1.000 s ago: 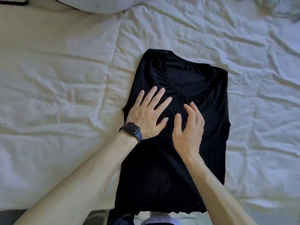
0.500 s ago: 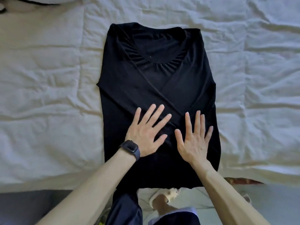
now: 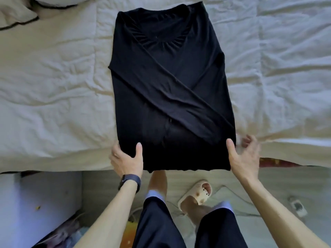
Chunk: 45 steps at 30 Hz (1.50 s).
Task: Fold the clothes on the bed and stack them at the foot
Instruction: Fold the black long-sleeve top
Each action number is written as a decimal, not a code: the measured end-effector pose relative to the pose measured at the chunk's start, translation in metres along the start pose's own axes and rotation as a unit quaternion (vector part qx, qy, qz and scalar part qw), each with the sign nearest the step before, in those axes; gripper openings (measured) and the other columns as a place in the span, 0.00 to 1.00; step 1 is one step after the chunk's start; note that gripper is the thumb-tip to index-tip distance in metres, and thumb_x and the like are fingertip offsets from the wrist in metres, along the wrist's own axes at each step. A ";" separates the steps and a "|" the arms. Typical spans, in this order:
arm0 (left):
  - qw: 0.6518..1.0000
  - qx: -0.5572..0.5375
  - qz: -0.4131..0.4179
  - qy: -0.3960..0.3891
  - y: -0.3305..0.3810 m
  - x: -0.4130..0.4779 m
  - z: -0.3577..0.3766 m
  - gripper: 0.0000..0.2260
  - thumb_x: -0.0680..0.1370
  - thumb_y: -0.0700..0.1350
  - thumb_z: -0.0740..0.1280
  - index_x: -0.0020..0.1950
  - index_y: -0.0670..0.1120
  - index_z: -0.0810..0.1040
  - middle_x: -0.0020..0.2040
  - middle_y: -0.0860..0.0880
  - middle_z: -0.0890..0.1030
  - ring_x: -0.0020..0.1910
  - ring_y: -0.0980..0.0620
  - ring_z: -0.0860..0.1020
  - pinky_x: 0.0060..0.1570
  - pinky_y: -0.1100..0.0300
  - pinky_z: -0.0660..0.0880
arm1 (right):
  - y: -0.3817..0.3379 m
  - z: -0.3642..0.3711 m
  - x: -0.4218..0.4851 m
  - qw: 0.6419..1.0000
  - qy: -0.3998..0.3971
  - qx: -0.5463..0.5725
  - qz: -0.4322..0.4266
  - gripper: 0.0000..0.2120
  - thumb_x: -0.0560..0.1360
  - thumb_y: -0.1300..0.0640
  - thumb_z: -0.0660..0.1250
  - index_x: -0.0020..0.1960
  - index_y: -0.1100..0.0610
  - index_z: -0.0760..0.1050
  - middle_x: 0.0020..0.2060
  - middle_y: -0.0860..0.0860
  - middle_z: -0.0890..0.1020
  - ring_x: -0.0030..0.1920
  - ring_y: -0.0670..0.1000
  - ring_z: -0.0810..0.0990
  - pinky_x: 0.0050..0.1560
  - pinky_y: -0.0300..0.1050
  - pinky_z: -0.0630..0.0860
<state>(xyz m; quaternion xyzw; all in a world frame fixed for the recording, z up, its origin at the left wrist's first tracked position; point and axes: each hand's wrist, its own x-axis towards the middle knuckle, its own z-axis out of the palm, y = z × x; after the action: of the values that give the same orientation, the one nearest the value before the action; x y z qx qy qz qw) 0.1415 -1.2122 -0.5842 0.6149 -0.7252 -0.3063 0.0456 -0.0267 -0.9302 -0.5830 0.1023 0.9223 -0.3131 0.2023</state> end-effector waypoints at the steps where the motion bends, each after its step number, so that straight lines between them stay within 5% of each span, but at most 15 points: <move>1: 0.993 -0.074 -0.072 -0.053 -0.012 -0.002 -0.006 0.32 0.74 0.60 0.71 0.72 0.49 0.66 0.66 0.47 0.73 0.63 0.43 0.75 0.60 0.50 0.72 | 0.009 -0.006 -0.001 0.997 -0.031 0.045 0.050 0.36 0.72 0.27 0.65 0.69 0.51 0.68 0.62 0.49 0.76 0.62 0.52 0.75 0.61 0.49 0.69; 4: 0.957 -0.146 -0.182 -0.172 -0.038 0.011 -0.016 0.25 0.74 0.55 0.75 0.65 0.49 0.71 0.57 0.52 0.80 0.54 0.50 0.79 0.46 0.61 0.75 | 0.024 -0.010 0.005 0.973 -0.156 0.097 0.142 0.30 0.70 0.34 0.75 0.60 0.55 0.77 0.53 0.49 0.84 0.53 0.51 0.82 0.56 0.50 0.77; 8: 0.946 -0.051 -0.170 -0.271 -0.056 0.026 -0.019 0.14 0.76 0.59 0.73 0.51 0.49 0.80 0.51 0.50 0.84 0.49 0.45 0.80 0.45 0.54 0.73 | 0.032 0.000 0.006 0.963 -0.225 0.080 0.125 0.09 0.74 0.46 0.76 0.49 0.50 0.84 0.46 0.49 0.87 0.44 0.47 0.83 0.44 0.44 0.78; 13: 0.938 0.001 -0.127 -0.322 -0.062 0.012 -0.031 0.10 0.77 0.52 0.73 0.54 0.49 0.80 0.45 0.53 0.82 0.42 0.54 0.81 0.36 0.60 0.74 | 0.034 0.002 -0.011 0.944 -0.275 0.124 0.136 0.07 0.77 0.59 0.74 0.53 0.52 0.82 0.44 0.48 0.88 0.45 0.52 0.87 0.43 0.45 0.83; 17: 0.934 -0.070 -0.206 -0.283 -0.077 -0.014 -0.050 0.06 0.80 0.50 0.69 0.49 0.49 0.79 0.54 0.45 0.85 0.39 0.53 0.83 0.33 0.60 0.73 | 0.033 -0.010 -0.030 0.954 -0.222 0.131 0.154 0.05 0.80 0.57 0.69 0.56 0.53 0.81 0.48 0.49 0.85 0.49 0.53 0.85 0.40 0.44 0.79; 22: 0.910 -0.241 -0.259 -0.216 -0.068 -0.042 -0.096 0.12 0.81 0.45 0.69 0.62 0.44 0.79 0.59 0.45 0.83 0.40 0.50 0.83 0.24 0.65 0.68 | 0.017 -0.050 -0.064 0.942 -0.167 0.229 0.181 0.03 0.82 0.57 0.67 0.50 0.54 0.80 0.46 0.52 0.85 0.37 0.48 0.86 0.40 0.41 0.79; 26: 0.902 -0.301 -0.235 -0.202 -0.029 -0.034 -0.123 0.05 0.80 0.44 0.70 0.54 0.46 0.81 0.53 0.47 0.84 0.33 0.53 0.82 0.23 0.66 0.67 | -0.013 -0.079 -0.070 0.927 -0.144 0.295 0.182 0.05 0.82 0.57 0.68 0.54 0.58 0.78 0.46 0.54 0.84 0.37 0.50 0.85 0.42 0.42 0.79; 30: 0.912 -0.331 -0.171 -0.174 0.030 0.008 -0.129 0.11 0.80 0.43 0.69 0.62 0.51 0.76 0.51 0.48 0.84 0.34 0.52 0.83 0.23 0.65 0.69 | -0.071 -0.090 -0.037 0.906 -0.124 0.377 0.149 0.12 0.81 0.60 0.68 0.63 0.52 0.73 0.44 0.56 0.84 0.38 0.51 0.84 0.40 0.42 0.79; 35: 0.935 -0.264 -0.059 -0.231 0.102 0.098 -0.104 0.10 0.76 0.42 0.72 0.54 0.55 0.80 0.50 0.54 0.86 0.44 0.55 0.84 0.38 0.60 0.74 | -0.142 -0.063 0.053 0.892 -0.160 0.403 0.125 0.08 0.82 0.63 0.62 0.56 0.53 0.78 0.48 0.54 0.83 0.43 0.48 0.87 0.43 0.39 0.80; 39: 0.967 -0.084 0.029 -0.239 0.130 0.171 -0.057 0.10 0.75 0.43 0.74 0.52 0.56 0.78 0.47 0.56 0.85 0.47 0.54 0.82 0.52 0.56 0.78 | -0.172 -0.018 0.123 0.970 -0.148 0.192 0.019 0.21 0.74 0.68 0.68 0.65 0.55 0.78 0.53 0.53 0.84 0.50 0.49 0.85 0.47 0.40 0.79; 41: 0.981 -0.026 0.065 -0.181 0.141 0.202 -0.040 0.04 0.77 0.49 0.72 0.47 0.57 0.79 0.42 0.57 0.84 0.44 0.55 0.82 0.47 0.60 0.77 | -0.181 -0.002 0.151 0.992 -0.107 0.065 -0.035 0.16 0.75 0.58 0.73 0.62 0.50 0.79 0.49 0.49 0.84 0.48 0.49 0.83 0.51 0.45 0.78; 45: 0.987 -0.015 0.121 -0.104 0.173 0.255 -0.016 0.03 0.79 0.54 0.68 0.49 0.57 0.78 0.40 0.59 0.78 0.39 0.60 0.76 0.39 0.66 0.68 | -0.209 0.016 0.201 0.997 -0.042 0.034 -0.050 0.11 0.79 0.41 0.66 0.49 0.49 0.79 0.36 0.47 0.81 0.43 0.53 0.82 0.49 0.50 0.75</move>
<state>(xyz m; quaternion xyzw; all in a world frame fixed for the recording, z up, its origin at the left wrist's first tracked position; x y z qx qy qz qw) -0.0624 -1.4429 -0.5640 0.4864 -0.7906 -0.3717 0.0165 -0.2680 -1.0918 -0.5707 0.0495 0.9057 -0.3584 0.2209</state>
